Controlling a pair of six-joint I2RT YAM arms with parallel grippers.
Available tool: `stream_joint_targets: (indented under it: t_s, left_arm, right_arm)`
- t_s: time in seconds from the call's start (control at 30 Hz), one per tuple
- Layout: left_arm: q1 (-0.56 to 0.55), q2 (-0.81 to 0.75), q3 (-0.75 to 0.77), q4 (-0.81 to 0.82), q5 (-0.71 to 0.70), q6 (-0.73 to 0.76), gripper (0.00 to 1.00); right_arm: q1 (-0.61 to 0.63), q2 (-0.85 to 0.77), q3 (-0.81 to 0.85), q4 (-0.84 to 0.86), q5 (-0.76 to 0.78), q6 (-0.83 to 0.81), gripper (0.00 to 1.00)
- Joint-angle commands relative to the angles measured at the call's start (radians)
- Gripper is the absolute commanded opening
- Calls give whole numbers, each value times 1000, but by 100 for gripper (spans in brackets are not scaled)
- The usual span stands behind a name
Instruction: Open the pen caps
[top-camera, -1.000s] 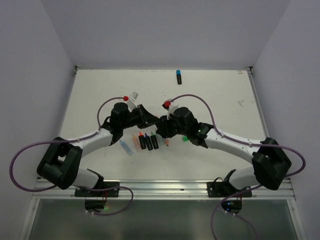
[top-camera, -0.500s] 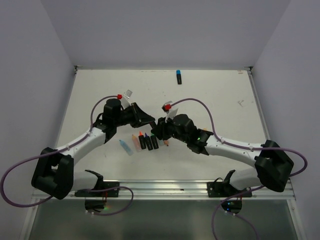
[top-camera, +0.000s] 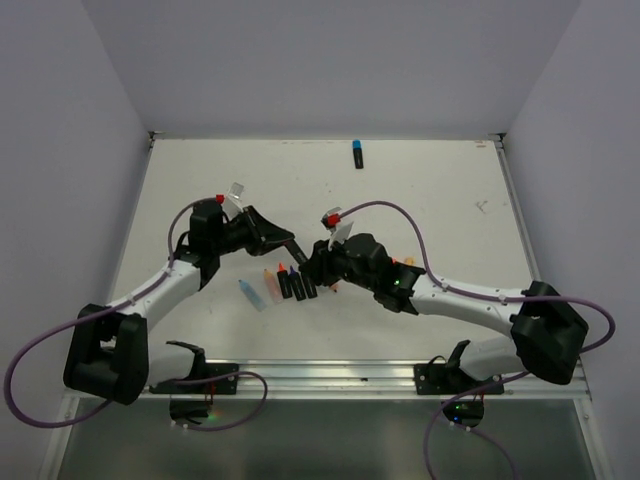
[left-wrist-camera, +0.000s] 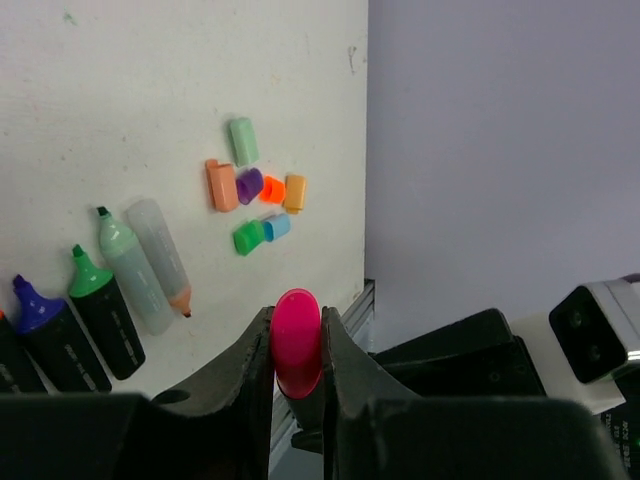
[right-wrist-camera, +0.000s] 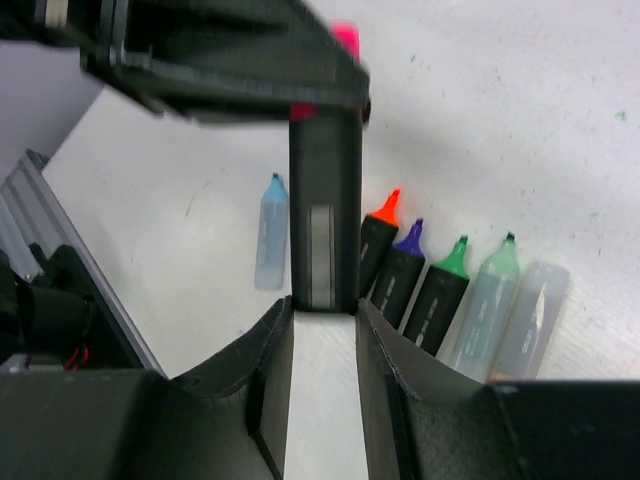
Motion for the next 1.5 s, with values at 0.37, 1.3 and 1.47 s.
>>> stream_joint_targets:
  t_s: [0.37, 1.3, 1.47]
  left_arm:
    - [186, 18, -16, 265, -204, 78, 0]
    - [-24, -146, -135, 247, -13, 94, 0]
    - [-24, -157, -128, 256, 7, 78, 0]
  right_arm:
    - [58, -39, 20, -344, -38, -69, 48]
    - [38, 215, 410, -334, 89, -264, 73]
    - [29, 253, 415, -317, 71, -254, 36]
